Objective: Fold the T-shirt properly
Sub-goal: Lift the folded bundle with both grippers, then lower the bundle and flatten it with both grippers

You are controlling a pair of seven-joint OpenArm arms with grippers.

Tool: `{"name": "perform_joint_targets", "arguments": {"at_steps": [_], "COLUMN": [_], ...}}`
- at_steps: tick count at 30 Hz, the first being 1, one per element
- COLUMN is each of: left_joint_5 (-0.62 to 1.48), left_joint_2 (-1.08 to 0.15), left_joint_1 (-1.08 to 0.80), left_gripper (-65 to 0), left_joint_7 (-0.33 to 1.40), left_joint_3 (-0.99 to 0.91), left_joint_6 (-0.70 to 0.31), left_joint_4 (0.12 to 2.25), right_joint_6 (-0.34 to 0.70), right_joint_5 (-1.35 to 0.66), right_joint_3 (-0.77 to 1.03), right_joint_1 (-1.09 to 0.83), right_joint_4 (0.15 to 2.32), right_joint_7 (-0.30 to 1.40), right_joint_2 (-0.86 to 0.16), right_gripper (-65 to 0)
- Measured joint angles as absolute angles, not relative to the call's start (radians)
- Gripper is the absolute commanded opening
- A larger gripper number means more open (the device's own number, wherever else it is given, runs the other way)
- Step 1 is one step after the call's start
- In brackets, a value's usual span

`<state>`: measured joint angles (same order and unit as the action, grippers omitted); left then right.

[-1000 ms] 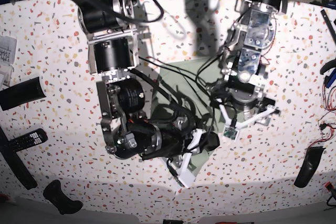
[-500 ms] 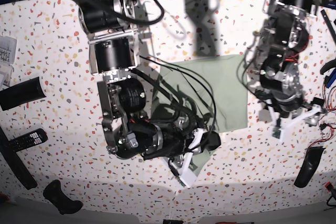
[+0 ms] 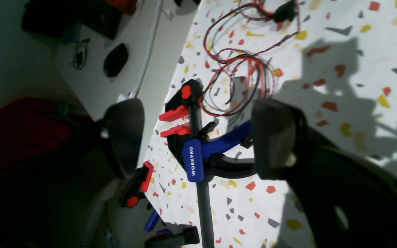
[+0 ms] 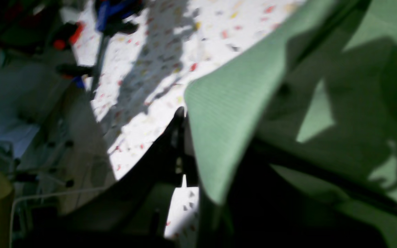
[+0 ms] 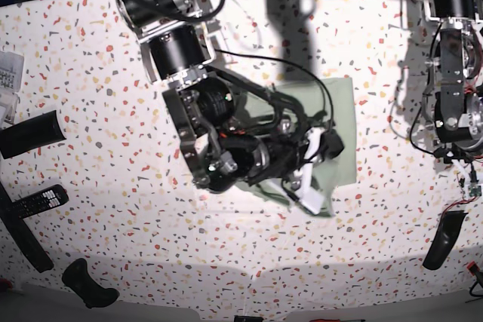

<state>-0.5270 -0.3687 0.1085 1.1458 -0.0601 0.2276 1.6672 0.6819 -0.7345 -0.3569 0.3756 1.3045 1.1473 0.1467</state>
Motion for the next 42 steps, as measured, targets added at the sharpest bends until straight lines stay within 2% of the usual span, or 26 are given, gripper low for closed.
{"name": "perform_joint_targets", "arguments": {"at_steps": [6,12,16,18,21,30,34,39,42], "left_joint_5": [-0.503,-0.448,-0.449,-0.449,-0.448,-0.448,-0.413,-0.099,0.052], "left_joint_2": [-0.369,-0.369,-0.369,-0.369,-0.369,-0.369,-0.369,-0.371,-0.369], "left_joint_1": [0.109,0.108,0.108,0.109,0.108,0.109,0.109,0.108,0.102], "left_gripper": [-20.2,-20.2,-20.2,-20.2,-20.2,-20.2,-20.2,-20.2,-20.2], "left_joint_7": [1.146,1.146,1.129,1.127,1.127,1.124,1.123,1.115,1.099], "left_joint_3": [-0.06,-0.06,-0.06,-0.06,-0.06,-0.06,-0.06,-0.06,-0.059], "left_joint_6": [0.228,0.2,0.183,0.183,0.183,0.156,0.156,0.043,0.047], "left_joint_4": [1.667,1.667,1.667,1.667,1.667,1.667,1.667,1.674,1.755], "right_joint_6": [0.682,0.682,0.682,0.682,0.682,0.682,0.682,0.685,0.685], "right_joint_5": [-0.767,-0.767,-0.889,-1.008,-1.161,-1.176,-1.0,-0.633,-0.622], "right_joint_3": [-0.437,-0.443,-0.443,-0.443,-0.443,-0.395,-0.271,-0.054,0.005], "right_joint_1": [0.376,0.376,0.376,0.377,0.377,0.417,0.503,0.556,0.541], "right_joint_4": [1.304,1.304,1.304,1.304,1.305,1.304,1.304,1.309,1.309], "right_joint_7": [1.126,1.116,1.115,1.126,1.153,1.163,1.156,1.152,1.151], "right_joint_2": [0.147,0.147,0.144,0.144,0.145,0.147,0.15,0.15,0.11], "right_gripper": [-65.0,-65.0,-46.8,-43.6,-43.6,-43.6,-43.7,-43.8,-43.8]}}
